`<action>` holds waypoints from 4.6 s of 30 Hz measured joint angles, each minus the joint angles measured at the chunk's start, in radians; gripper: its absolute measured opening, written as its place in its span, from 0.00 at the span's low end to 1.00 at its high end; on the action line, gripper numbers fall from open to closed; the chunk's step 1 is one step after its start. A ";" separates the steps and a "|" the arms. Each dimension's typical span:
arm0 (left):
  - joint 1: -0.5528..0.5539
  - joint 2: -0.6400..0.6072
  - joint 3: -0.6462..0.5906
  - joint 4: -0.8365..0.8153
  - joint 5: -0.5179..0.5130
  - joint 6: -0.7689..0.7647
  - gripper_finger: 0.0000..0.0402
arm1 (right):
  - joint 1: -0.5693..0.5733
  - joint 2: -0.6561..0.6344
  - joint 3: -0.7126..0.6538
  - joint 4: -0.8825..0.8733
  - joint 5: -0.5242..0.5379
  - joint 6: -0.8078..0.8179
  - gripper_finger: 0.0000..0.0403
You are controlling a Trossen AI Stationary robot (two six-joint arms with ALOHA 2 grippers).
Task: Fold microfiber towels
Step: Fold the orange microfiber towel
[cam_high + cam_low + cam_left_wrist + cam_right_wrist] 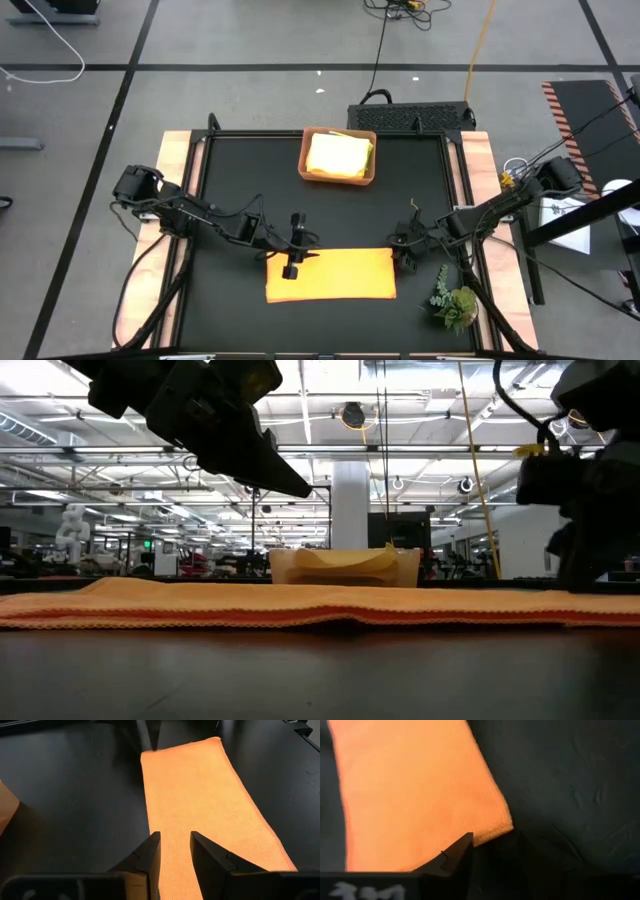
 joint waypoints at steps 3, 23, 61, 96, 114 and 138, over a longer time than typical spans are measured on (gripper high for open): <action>0.000 0.000 0.000 0.003 0.000 0.000 0.27 | 0.004 0.046 -0.006 0.036 -0.022 0.029 0.37; 0.001 0.047 0.002 0.115 0.004 0.010 0.27 | -0.004 0.114 -0.053 0.338 -0.018 -0.117 0.04; 0.134 0.306 0.374 0.143 0.220 -0.077 0.64 | -0.017 0.112 0.162 0.472 0.015 -0.447 0.00; 0.146 0.385 0.495 -0.052 0.390 0.027 0.02 | -0.014 0.112 0.153 0.367 0.010 -0.415 0.20; 0.126 0.286 0.496 -0.129 0.356 0.115 0.01 | -0.016 0.119 -0.098 0.748 -0.044 -0.335 0.50; 0.126 0.286 0.495 -0.193 0.364 0.138 0.01 | -0.113 0.400 0.023 0.927 -0.362 -0.435 0.67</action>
